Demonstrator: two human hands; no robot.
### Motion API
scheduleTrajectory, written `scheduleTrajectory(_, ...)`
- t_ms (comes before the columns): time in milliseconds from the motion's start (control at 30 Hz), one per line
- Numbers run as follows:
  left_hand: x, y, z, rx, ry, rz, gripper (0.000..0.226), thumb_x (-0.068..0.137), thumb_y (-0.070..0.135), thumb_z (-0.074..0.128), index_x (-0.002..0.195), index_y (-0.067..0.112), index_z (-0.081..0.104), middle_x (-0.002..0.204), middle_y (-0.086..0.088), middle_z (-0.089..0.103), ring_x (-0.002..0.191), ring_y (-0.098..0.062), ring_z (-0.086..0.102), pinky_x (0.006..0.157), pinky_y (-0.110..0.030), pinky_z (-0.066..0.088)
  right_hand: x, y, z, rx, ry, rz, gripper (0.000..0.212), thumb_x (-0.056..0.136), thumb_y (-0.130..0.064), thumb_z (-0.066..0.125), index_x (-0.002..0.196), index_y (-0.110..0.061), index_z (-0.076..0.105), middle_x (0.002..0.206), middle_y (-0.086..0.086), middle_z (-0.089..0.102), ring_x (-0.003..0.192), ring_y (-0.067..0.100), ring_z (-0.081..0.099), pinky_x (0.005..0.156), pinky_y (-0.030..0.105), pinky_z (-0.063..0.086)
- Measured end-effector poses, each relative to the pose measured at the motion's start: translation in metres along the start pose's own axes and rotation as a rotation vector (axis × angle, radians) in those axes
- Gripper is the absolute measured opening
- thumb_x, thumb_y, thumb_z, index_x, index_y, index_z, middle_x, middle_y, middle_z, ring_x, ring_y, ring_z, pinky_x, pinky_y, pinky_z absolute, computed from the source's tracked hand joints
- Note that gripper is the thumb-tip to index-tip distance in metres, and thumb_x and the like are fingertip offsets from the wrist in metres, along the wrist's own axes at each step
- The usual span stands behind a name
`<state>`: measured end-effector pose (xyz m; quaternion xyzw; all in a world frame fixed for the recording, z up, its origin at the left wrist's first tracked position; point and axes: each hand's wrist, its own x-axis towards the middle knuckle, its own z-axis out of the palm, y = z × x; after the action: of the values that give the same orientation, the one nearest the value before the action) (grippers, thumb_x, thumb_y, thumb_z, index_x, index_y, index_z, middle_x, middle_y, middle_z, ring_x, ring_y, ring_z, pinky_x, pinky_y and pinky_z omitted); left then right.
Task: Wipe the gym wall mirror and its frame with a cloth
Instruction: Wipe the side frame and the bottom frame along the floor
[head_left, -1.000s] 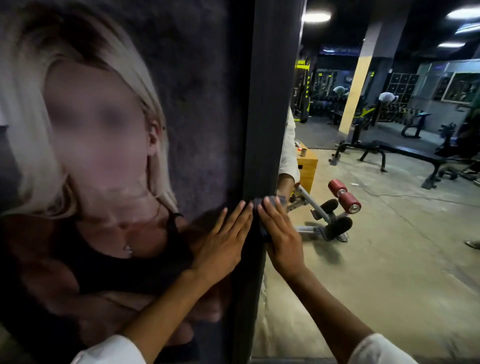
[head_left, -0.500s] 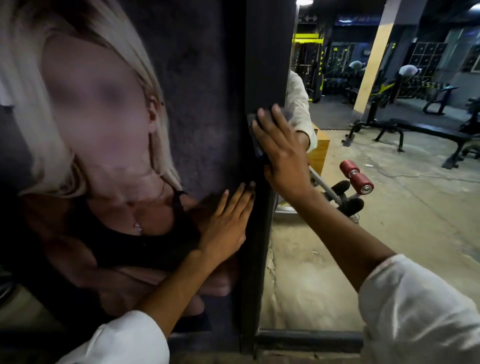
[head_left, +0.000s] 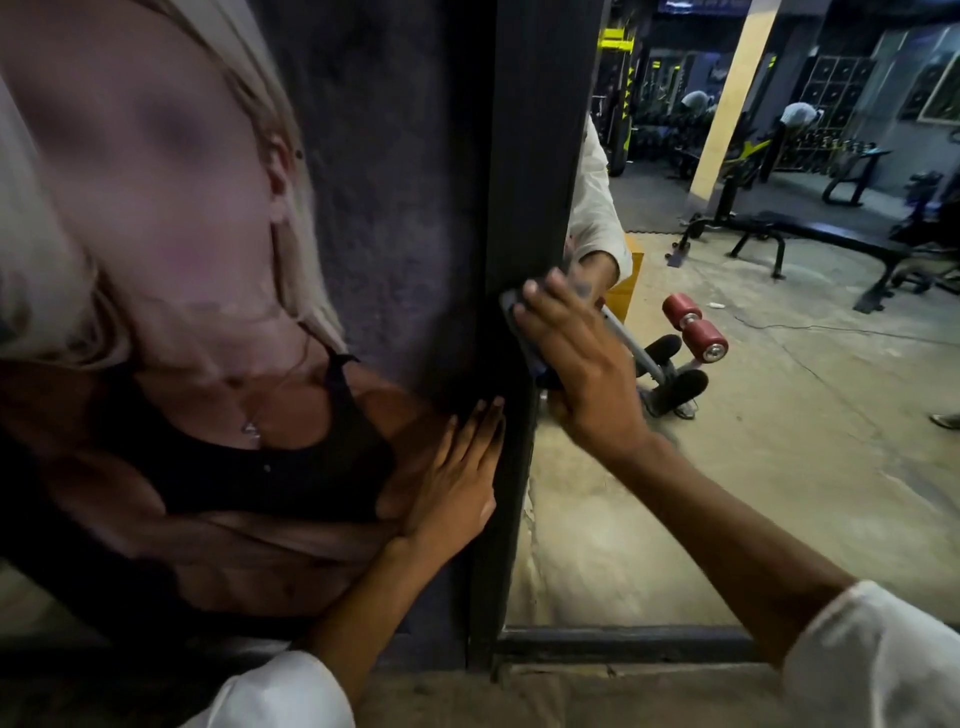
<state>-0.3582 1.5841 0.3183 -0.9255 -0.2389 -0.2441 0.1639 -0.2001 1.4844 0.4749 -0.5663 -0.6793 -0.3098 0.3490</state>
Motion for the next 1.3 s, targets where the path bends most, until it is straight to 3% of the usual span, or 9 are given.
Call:
scheduleTrajectory(100, -0.001, 0.002, 0.005, -0.011, 0.026, 0.002, 0.104, 0.08, 0.035, 0.075, 0.167, 0.004, 0.026, 0.178, -0.017, 0.004, 0.165, -0.032, 0.005, 0.13, -0.053, 0.024, 0.023, 0.014, 0.006, -0.021, 0.125, 0.063, 0.062, 0.092, 0.002, 0.07, 0.151, -0.005, 0.053, 0.163, 0.013, 0.043, 0.158, 0.035, 0.028, 0.125, 0.057, 0.03)
scheduleTrajectory(300, -0.003, -0.004, 0.028, 0.076, 0.133, 0.046, 0.098, 0.085, 0.036, 0.073, 0.165, 0.003, 0.027, 0.176, -0.019, 0.013, 0.165, -0.033, 0.01, 0.128, -0.055, 0.028, -0.069, 0.018, 0.087, 0.056, 0.059, 0.07, 0.062, 0.098, -0.005, 0.065, 0.156, -0.003, 0.045, 0.169, 0.015, 0.031, 0.161, 0.039, 0.015, 0.114, 0.068, 0.038)
scheduleTrajectory(500, -0.001, -0.006, 0.053, 0.086, 0.22, 0.074, 0.105, 0.088, 0.043, 0.071, 0.168, 0.002, 0.016, 0.178, -0.019, 0.005, 0.165, -0.034, 0.006, 0.129, -0.058, 0.024, -0.06, 0.006, 0.086, 0.028, 0.274, 0.002, 0.047, 0.099, -0.017, 0.05, 0.141, -0.001, 0.063, 0.151, 0.014, 0.057, 0.149, 0.036, 0.044, 0.112, 0.057, 0.044)
scheduleTrajectory(600, 0.003, -0.01, 0.063, 0.125, 0.254, 0.088, 0.103, 0.092, 0.051, 0.064, 0.167, 0.0, 0.016, 0.178, -0.019, 0.003, 0.165, -0.034, 0.004, 0.129, -0.061, 0.022, -0.018, 0.0, 0.078, -0.079, 0.333, -0.057, 0.054, 0.087, -0.011, 0.059, 0.141, -0.003, 0.064, 0.15, 0.011, 0.059, 0.147, 0.035, 0.045, 0.123, 0.043, 0.034)
scheduleTrajectory(733, 0.007, -0.018, 0.08, 0.143, 0.337, 0.103, 0.092, 0.093, 0.056, 0.057, 0.16, -0.002, 0.034, 0.17, -0.021, 0.028, 0.162, -0.034, 0.019, 0.127, -0.063, 0.025, -0.024, 0.002, 0.118, -0.27, 0.266, -0.129, 0.057, 0.076, -0.011, 0.068, 0.133, -0.004, 0.068, 0.147, 0.01, 0.061, 0.146, 0.033, 0.042, 0.122, 0.038, 0.023)
scheduleTrajectory(900, 0.012, -0.02, 0.106, 0.167, 0.449, 0.126, 0.083, 0.09, 0.061, 0.051, 0.147, 0.001, 0.058, 0.148, -0.025, 0.057, 0.15, -0.036, 0.031, 0.129, -0.061, 0.024, -0.082, 0.007, 0.168, -0.308, 0.34, -0.217, 0.046, 0.078, -0.012, 0.067, 0.123, -0.004, 0.074, 0.138, 0.008, 0.069, 0.141, 0.033, 0.052, 0.116, 0.044, 0.036)
scheduleTrajectory(1000, 0.008, -0.019, 0.12, 0.205, 0.475, 0.124, 0.096, 0.091, 0.072, 0.043, 0.155, 0.001, 0.048, 0.154, -0.027, 0.051, 0.154, -0.037, 0.029, 0.13, -0.059, 0.02, -0.095, 0.008, 0.182, -0.309, 0.396, -0.217, 0.044, 0.081, -0.015, 0.061, 0.121, -0.006, 0.075, 0.134, 0.006, 0.071, 0.137, 0.033, 0.056, 0.111, 0.044, 0.04)
scheduleTrajectory(1133, 0.002, -0.011, 0.124, 0.373, 0.335, 0.041, 0.12, 0.091, 0.088, 0.036, 0.168, 0.001, 0.002, 0.175, -0.025, 0.006, 0.164, -0.037, -0.002, 0.133, -0.054, -0.003, -0.113, 0.004, 0.182, -0.337, 0.368, -0.239, 0.051, 0.078, -0.017, 0.053, 0.124, -0.01, 0.074, 0.137, 0.004, 0.069, 0.137, 0.03, 0.055, 0.11, 0.049, 0.046)
scheduleTrajectory(1300, -0.001, -0.004, 0.121, 0.371, 0.371, 0.043, 0.137, 0.084, 0.091, 0.048, 0.165, 0.0, -0.016, 0.174, -0.023, -0.017, 0.163, -0.036, -0.016, 0.132, -0.055, 0.001, -0.133, -0.004, 0.152, -0.388, 0.396, -0.194, 0.048, 0.088, -0.016, 0.051, 0.133, -0.016, 0.068, 0.139, 0.004, 0.066, 0.133, 0.028, 0.057, 0.111, 0.047, 0.047)
